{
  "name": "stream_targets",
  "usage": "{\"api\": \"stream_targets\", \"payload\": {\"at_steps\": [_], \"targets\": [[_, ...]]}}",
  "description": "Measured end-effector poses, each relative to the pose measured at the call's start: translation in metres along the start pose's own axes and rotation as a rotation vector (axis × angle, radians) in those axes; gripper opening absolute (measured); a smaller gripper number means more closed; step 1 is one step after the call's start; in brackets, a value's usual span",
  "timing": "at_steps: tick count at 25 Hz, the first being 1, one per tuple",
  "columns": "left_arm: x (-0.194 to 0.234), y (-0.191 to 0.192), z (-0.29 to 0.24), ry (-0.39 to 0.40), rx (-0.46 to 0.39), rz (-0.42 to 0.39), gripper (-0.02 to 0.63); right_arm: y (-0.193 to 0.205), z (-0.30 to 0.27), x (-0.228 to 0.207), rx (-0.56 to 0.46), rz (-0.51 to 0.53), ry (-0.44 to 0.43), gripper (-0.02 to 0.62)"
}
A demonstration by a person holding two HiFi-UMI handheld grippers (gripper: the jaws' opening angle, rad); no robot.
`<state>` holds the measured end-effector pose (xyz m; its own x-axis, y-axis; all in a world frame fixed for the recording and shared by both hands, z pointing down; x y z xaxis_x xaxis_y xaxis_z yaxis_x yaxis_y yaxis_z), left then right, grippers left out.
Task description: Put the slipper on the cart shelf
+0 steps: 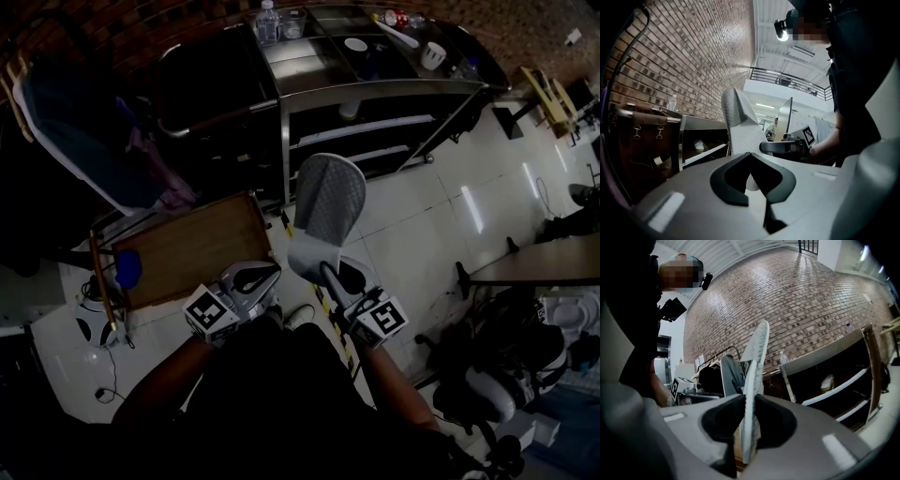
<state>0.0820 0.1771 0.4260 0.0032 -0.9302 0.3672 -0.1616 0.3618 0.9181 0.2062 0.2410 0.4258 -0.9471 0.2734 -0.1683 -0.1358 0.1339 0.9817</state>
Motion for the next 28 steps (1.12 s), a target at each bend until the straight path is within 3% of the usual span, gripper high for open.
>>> {"api": "stream_targets", "payload": {"at_steps": [16, 22, 28], "targets": [[0.087, -0.03, -0.029, 0.084, -0.015, -0.022, 0.003, -0.002, -0.072, -0.048, 0.074, -0.009, 0.079, 0.067], [0.096, -0.02, -0.052, 0.084, 0.001, -0.055, 0.002, 0.022, -0.075, -0.077, 0.124, -0.052, 0.04, 0.067], [0.109, -0.023, -0.092, 0.001, 0.001, -0.028, 0.002, 0.057, -0.081, -0.13, 0.162, -0.171, -0.073, 0.067]]}}
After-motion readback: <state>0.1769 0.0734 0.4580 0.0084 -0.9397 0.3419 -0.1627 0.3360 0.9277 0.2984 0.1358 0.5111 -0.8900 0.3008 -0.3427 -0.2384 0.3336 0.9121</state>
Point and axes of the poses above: the fingertips, and each gripper's own axes: z backward along the fingers, x to its left, y out of its underside, the point moved 3 cm from there along z, backward along the fingers, and after that the axes turned 10 degrees about z, right-handed, at the moved point
